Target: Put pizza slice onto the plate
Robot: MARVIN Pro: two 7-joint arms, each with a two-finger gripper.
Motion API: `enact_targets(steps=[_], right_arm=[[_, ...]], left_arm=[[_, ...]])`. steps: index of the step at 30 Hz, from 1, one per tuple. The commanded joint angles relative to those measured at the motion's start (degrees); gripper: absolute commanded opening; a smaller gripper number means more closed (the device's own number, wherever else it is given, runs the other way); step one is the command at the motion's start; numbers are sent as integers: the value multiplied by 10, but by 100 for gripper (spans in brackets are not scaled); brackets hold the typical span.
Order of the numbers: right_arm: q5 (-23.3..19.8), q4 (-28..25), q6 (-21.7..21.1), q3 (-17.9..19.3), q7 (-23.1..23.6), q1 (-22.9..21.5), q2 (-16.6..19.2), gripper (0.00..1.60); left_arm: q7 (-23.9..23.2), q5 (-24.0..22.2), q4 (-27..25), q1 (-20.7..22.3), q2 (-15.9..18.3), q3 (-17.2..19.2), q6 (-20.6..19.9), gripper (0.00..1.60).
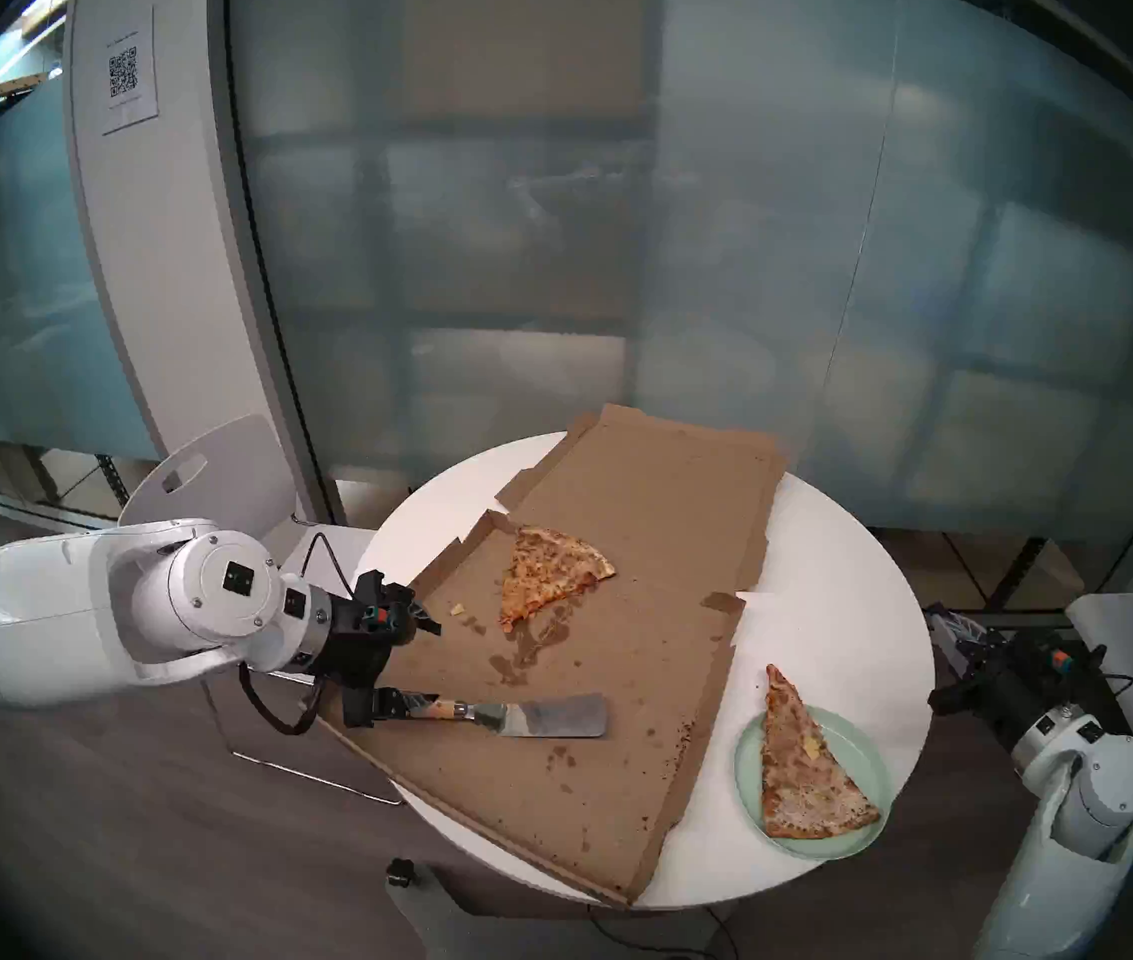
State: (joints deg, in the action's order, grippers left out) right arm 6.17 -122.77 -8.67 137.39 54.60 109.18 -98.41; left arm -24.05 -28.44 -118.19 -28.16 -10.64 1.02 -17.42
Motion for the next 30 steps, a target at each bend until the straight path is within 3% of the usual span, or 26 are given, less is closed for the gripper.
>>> enact_targets(steps=[1, 20, 30], right_arm=[[1, -13, -1, -7, 1, -8, 5, 0], [7, -17, -8, -27, -1, -20, 12, 0], [11, -20, -14, -33, -3, -20, 11, 0]], left_arm=[[37, -20, -7, 1, 26, 11, 17, 152], [119, -117, -3, 20, 42, 58, 69, 160], [117, -125, -4, 19, 46, 66, 78, 160]])
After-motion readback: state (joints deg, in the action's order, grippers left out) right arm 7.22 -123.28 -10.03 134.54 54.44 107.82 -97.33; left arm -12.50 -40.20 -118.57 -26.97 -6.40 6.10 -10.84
